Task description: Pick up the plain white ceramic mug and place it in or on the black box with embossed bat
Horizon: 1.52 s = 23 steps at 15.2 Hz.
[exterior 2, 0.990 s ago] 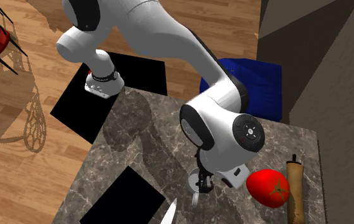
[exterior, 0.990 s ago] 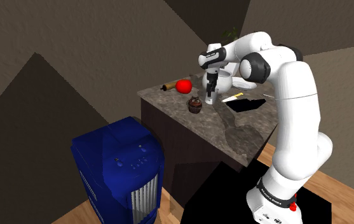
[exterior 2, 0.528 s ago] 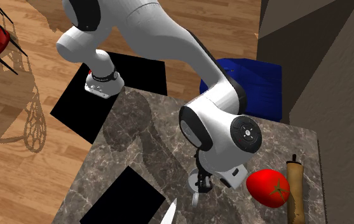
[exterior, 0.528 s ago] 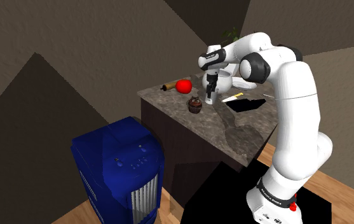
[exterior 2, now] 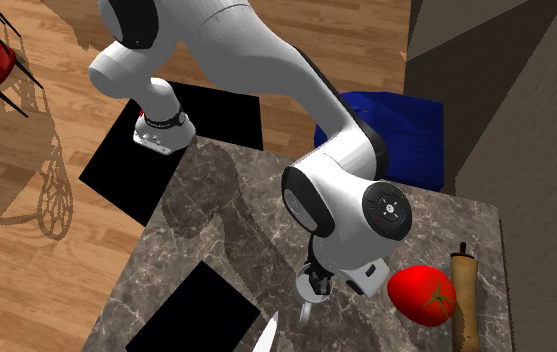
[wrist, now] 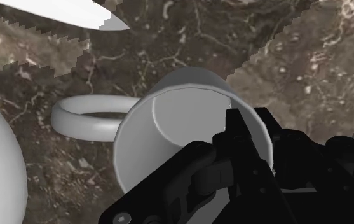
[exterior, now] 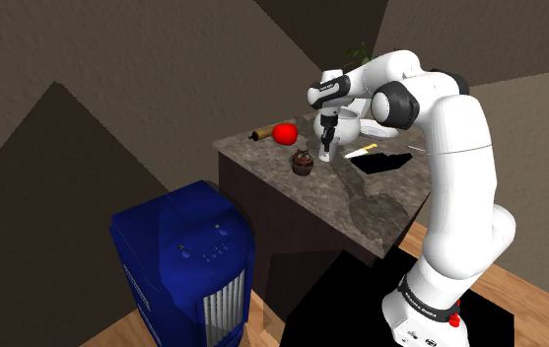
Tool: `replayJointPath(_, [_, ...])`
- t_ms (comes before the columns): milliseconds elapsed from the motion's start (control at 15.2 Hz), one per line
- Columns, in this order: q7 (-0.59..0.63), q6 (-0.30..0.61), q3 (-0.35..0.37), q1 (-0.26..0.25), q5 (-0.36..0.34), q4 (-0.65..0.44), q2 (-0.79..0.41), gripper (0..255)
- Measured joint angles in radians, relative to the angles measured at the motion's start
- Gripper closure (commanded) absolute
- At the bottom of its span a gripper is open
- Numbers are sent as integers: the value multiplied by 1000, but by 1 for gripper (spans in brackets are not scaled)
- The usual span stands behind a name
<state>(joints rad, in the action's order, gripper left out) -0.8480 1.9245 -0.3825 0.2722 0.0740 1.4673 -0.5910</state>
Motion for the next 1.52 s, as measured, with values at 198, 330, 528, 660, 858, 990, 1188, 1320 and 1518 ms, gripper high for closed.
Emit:
replayJointPath(198, [0,0,0,0,0,0,0,255])
replayJointPath(330, [0,-6,0,0,-1,-4,2,255])
replayJointPath(528, [-1,-30,-3,-1,-5,-14,16,255])
replayJointPath(660, [-1,-55,-5,-1,-7,-35,21,255])
replayJointPath(858, [-3,-90,-7,0,-10,-62,30,255])
replayJointPath(990, [-2,-110,-9,-1,-13,-73,40,255])
replayJointPath(1188, [-4,-146,-11,-1,-16,-99,50,255])
replayJointPath(1320, [-7,-172,-13,2,-16,-124,51,255])
replayJointPath(1518, [-8,-209,-14,5,-17,-159,54,255])
